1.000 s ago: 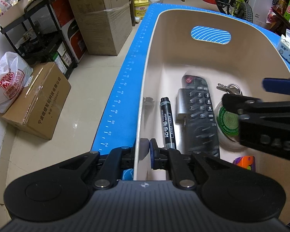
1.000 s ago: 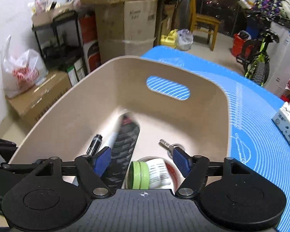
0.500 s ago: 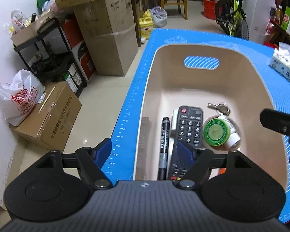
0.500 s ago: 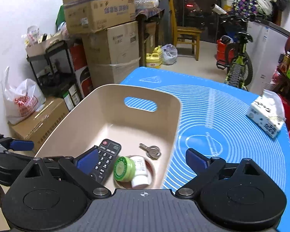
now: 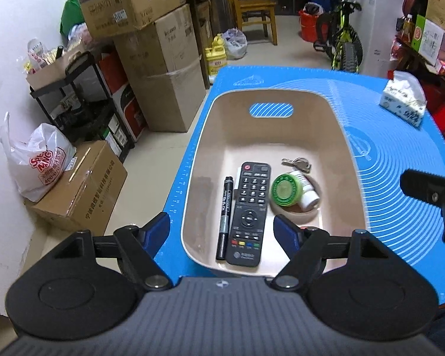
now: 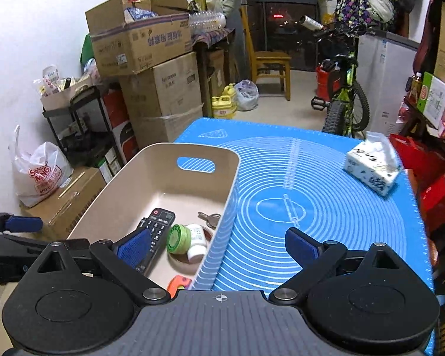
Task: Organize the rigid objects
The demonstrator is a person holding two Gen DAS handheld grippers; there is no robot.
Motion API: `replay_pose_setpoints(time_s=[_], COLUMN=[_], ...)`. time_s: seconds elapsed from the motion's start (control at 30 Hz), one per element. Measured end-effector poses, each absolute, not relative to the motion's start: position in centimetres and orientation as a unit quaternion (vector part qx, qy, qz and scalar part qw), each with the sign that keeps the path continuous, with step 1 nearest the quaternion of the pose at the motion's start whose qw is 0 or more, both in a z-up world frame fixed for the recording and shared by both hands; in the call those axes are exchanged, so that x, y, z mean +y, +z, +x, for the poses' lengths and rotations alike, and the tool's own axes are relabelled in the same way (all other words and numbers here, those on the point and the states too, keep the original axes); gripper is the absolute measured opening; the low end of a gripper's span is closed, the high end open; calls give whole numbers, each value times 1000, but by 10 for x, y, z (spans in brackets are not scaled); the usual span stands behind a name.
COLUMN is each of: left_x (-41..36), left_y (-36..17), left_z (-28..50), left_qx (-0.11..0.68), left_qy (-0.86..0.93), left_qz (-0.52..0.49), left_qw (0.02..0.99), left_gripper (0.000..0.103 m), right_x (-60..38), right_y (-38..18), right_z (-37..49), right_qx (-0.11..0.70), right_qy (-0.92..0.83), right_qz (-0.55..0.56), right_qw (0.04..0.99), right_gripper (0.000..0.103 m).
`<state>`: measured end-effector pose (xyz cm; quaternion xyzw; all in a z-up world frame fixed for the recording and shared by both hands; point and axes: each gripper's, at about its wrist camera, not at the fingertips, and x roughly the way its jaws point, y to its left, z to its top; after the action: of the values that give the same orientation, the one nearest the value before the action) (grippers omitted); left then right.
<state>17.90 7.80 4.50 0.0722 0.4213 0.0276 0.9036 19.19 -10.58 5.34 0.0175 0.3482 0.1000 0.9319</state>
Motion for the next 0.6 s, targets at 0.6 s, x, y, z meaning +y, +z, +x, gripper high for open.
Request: replay_pose_setpoints(time_s=[0.6], left_x=[36], left_y=[94], left_z=[92], left_qx=[379], left_qy=[28], left_qz=[75], left_qw=[922], left_gripper=[78], right_x=[-161], right_y=[104], right_z=[82], right_qx=[308], right_qy=[80], right_qz=[29], right_qw=[948], right_gripper=[98])
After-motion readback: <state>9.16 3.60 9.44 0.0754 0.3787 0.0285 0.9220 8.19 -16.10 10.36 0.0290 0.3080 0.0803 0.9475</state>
